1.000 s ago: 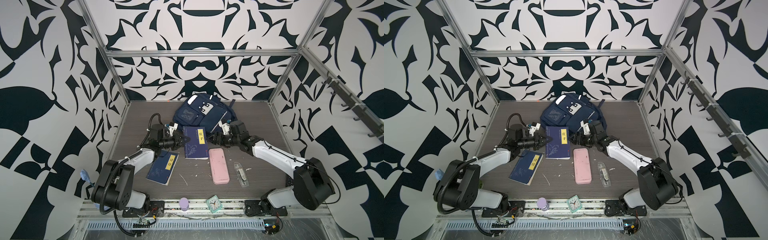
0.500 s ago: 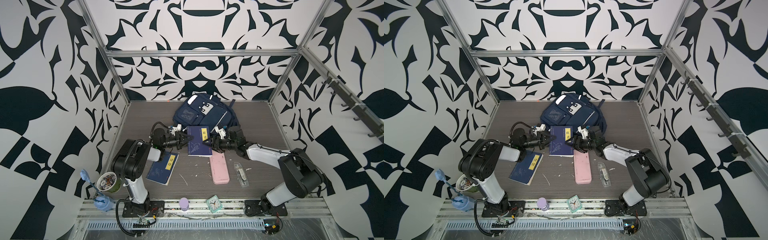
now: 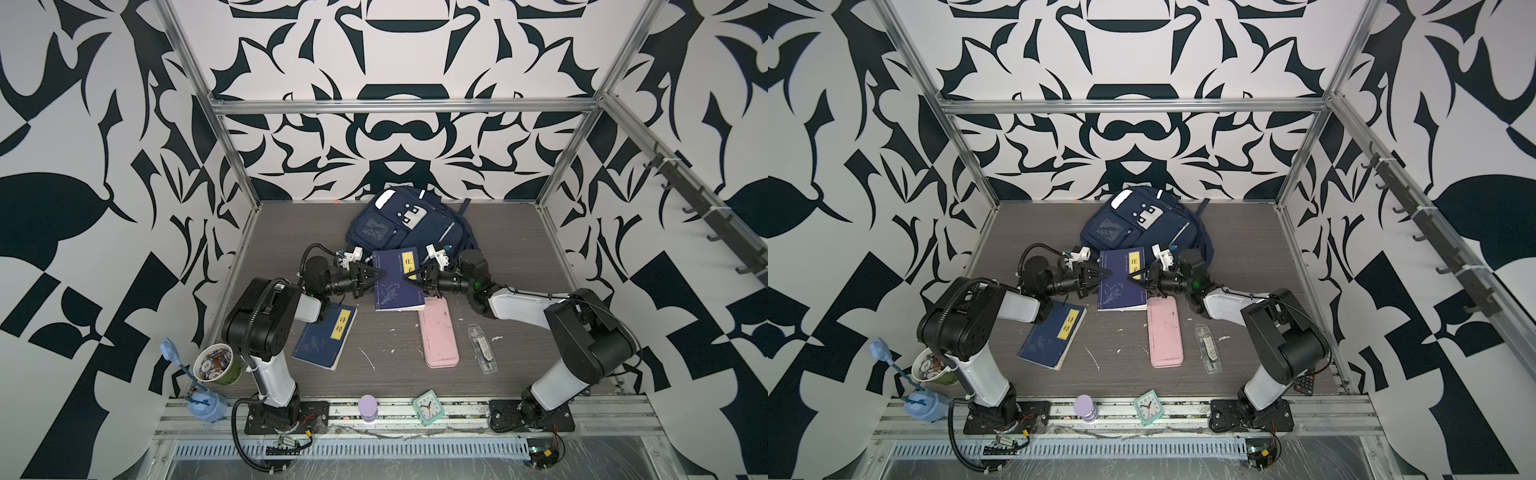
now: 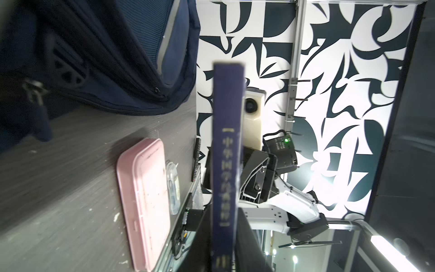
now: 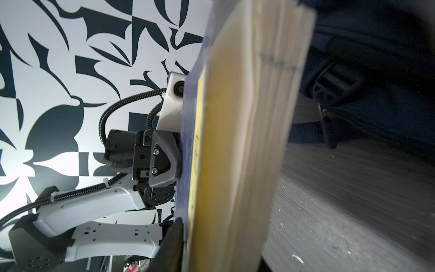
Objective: Pack books, pencil case, and school supplies into a backpack
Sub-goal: Pass the book.
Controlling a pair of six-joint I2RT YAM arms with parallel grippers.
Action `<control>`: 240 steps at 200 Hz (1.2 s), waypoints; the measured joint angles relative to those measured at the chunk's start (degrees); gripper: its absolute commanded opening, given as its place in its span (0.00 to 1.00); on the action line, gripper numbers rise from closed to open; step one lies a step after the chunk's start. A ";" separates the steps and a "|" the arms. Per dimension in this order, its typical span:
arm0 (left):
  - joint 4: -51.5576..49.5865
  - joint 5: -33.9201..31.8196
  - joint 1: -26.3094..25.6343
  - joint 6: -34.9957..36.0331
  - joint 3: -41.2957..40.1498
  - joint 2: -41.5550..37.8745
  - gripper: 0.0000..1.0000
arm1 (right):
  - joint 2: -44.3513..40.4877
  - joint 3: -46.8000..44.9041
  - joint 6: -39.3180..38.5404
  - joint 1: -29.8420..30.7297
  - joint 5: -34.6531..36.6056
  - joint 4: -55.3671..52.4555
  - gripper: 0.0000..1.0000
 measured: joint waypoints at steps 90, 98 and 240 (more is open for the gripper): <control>-45.51 -4.74 -0.24 27.69 9.51 -16.63 0.72 | -9.01 1.57 -5.33 -1.77 0.74 -12.44 0.00; -48.98 -5.70 -0.24 29.66 10.56 -17.29 0.72 | -9.86 1.60 -5.73 -2.78 0.81 -13.81 0.00; -90.29 -36.54 -17.66 56.52 50.93 0.72 0.72 | -28.72 7.04 -17.16 -24.57 16.59 -47.56 0.00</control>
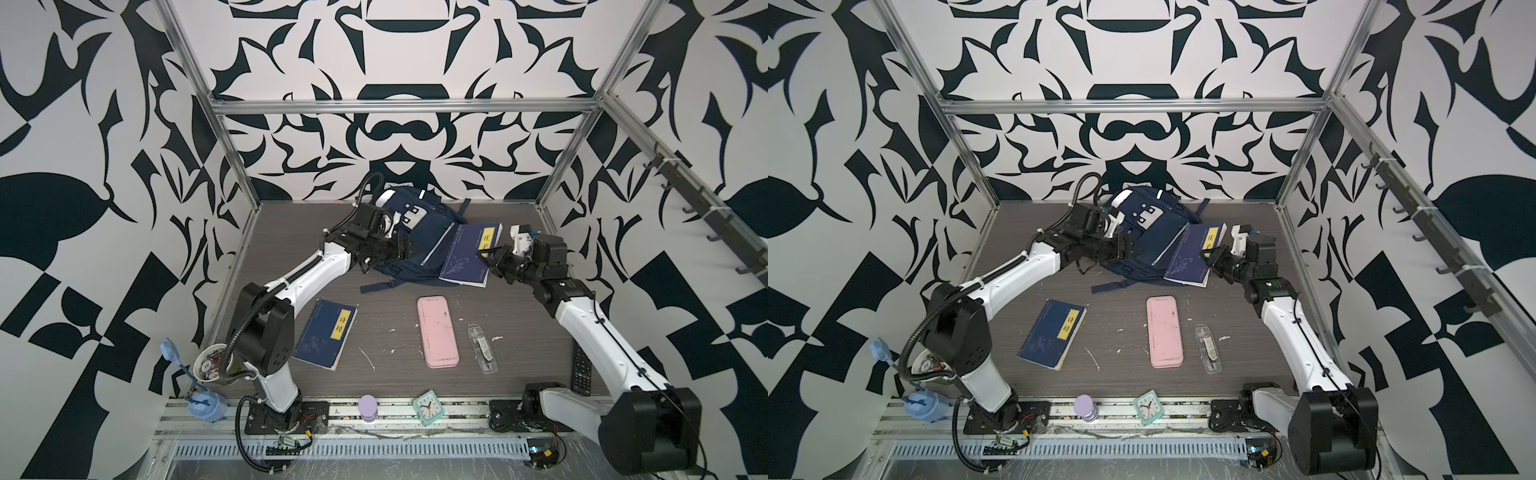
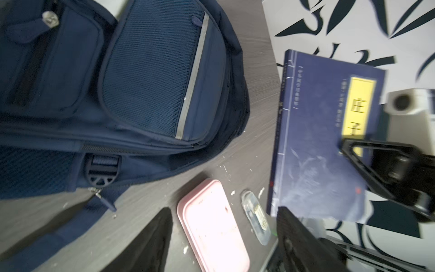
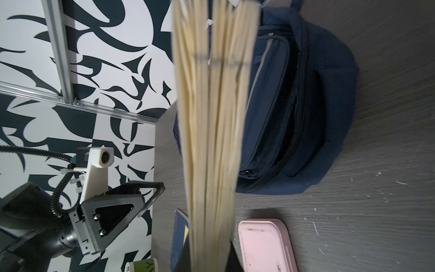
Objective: Pack books, pencil case, and school supplies into a backpack
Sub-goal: Pass the book, then open the student bag at the top-center of the table.
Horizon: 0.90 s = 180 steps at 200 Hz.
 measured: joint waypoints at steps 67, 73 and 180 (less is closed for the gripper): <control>-12.22 -20.33 -10.34 16.04 19.08 16.85 0.70 | -2.67 -2.16 -2.12 -0.70 0.39 -3.19 0.00; -12.98 -21.94 -11.08 17.40 20.24 18.03 0.69 | -3.04 -2.43 -2.36 -0.70 0.39 -3.63 0.00; -17.40 -36.02 -13.90 29.53 30.84 29.77 0.64 | -7.89 -2.97 -5.64 -0.87 2.16 -10.69 0.00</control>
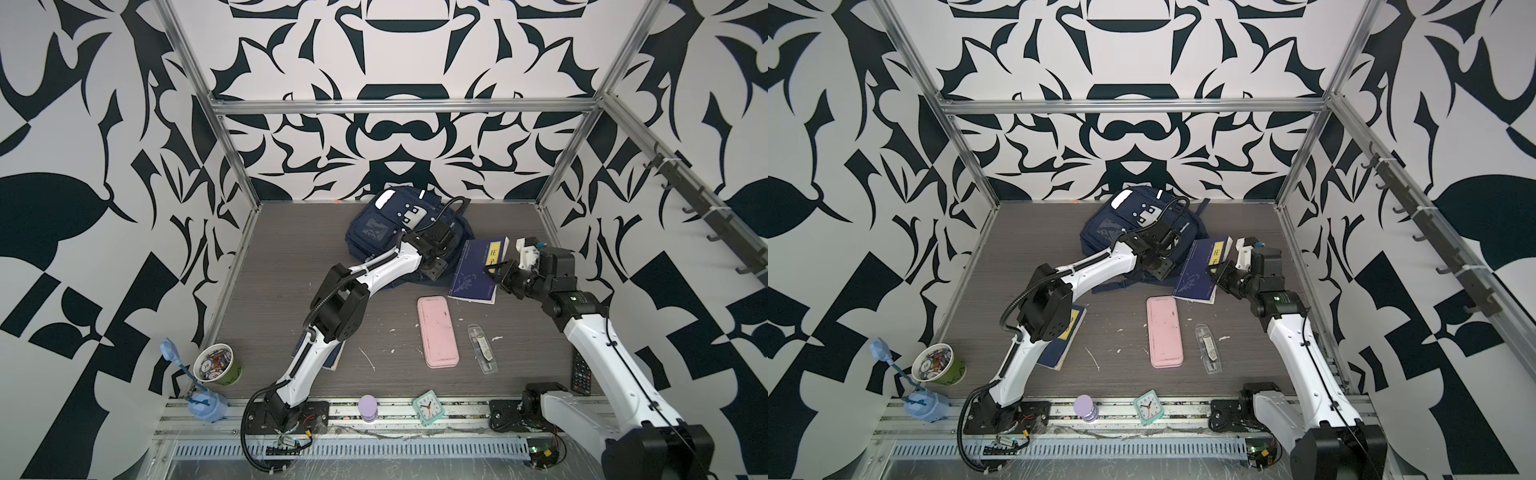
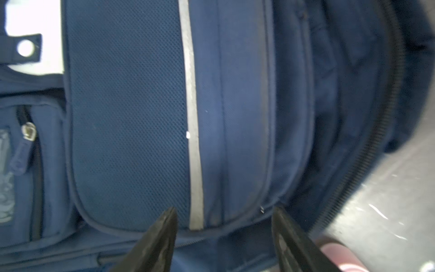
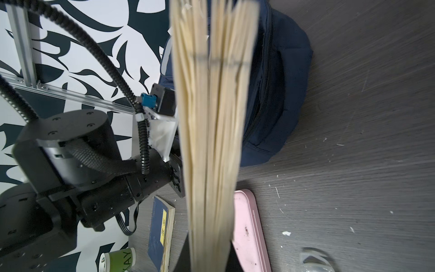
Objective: Pack books, pencil case, and school supplies into a backpack
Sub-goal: Open the student bag at the top-center of the table.
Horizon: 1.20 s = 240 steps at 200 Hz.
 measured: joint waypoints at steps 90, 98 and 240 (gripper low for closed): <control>-1.16 -2.23 -0.37 5.03 4.17 4.35 0.53 | 0.31 -0.15 -0.17 -0.17 1.05 -1.92 0.00; -1.14 -2.27 -0.37 5.01 4.17 4.35 0.48 | 0.44 -0.15 -0.17 -0.17 1.07 -1.95 0.00; -4.39 8.68 7.69 -5.09 4.68 -6.84 0.00 | 10.10 1.75 0.50 -0.42 0.57 2.16 0.00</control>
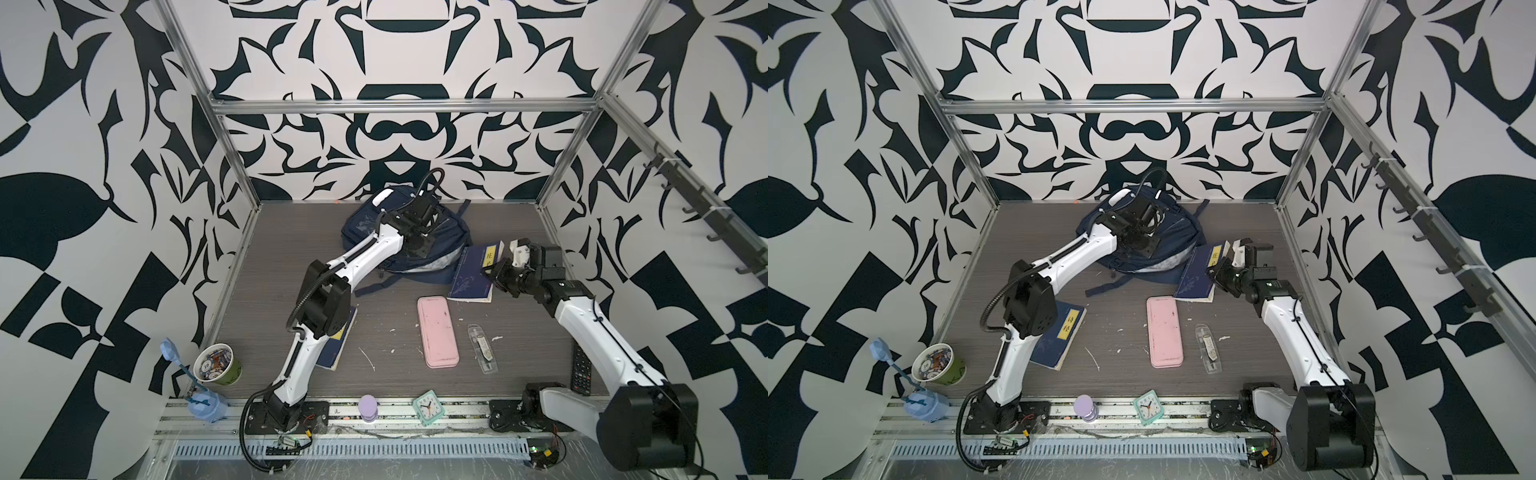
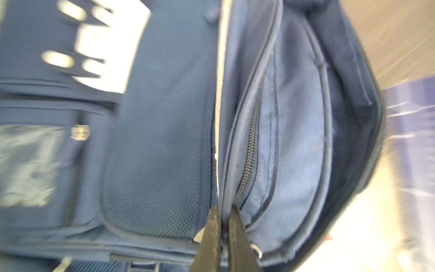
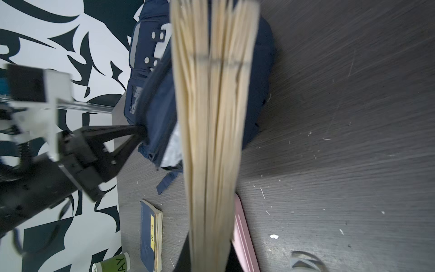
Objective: Pack books, pencil case, and school supplies into a backpack
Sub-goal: Open the student bag at the top-center of the table, then place the book in the student bag.
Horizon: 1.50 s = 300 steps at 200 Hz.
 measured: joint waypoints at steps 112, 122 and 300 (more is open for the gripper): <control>1.18 15.85 6.19 -13.62 3.67 -4.20 0.00 | 17.44 5.16 10.49 0.35 -4.33 19.52 0.00; 2.03 17.07 6.60 -14.91 3.28 -4.50 0.00 | 19.78 5.99 11.89 0.61 -4.68 22.38 0.00; 13.22 24.55 10.12 -26.03 -13.84 -15.02 0.00 | 72.89 53.33 26.34 18.80 -8.00 36.74 0.01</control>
